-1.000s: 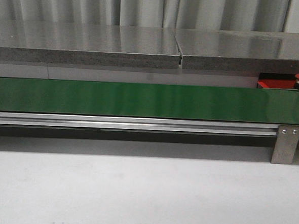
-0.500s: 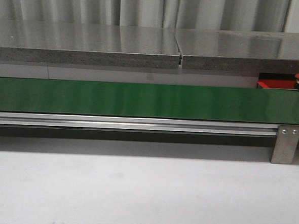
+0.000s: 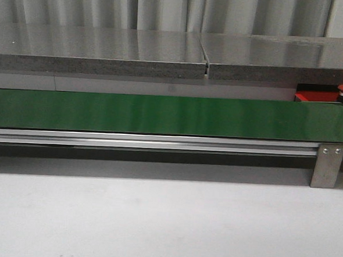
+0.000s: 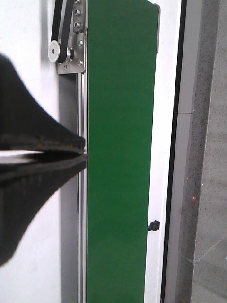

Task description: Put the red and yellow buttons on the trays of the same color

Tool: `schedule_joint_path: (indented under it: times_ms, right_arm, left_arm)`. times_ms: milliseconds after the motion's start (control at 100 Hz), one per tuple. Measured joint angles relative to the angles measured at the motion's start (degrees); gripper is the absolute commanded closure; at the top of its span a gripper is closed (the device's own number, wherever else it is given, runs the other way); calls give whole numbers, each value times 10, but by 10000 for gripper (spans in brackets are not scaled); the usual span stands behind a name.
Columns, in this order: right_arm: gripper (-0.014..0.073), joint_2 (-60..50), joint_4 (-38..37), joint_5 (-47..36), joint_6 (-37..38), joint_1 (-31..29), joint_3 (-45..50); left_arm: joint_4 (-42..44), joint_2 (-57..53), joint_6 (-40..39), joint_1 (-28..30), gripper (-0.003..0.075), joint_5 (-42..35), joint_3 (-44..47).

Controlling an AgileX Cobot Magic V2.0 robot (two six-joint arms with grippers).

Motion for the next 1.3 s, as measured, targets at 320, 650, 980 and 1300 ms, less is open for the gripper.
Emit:
schedule_joint_path:
  times_ms: [320,650,980,1300]
  right_arm:
    - [654,-131,-69,-63,64,0,130]
    - [654,-200,-75,-156,66,0,248]
    - [654,-200,-76,-192,67,0,254]
    - [654,-200,-76,-192,67,0,254]
  left_arm:
    - [0,0,0,0,739,0,0]
    - [0,-1,0,0,739,-1,0]
    - [0,-1,0,0,739,-1,0]
    - [0,-1,0,0,739,-1,0]
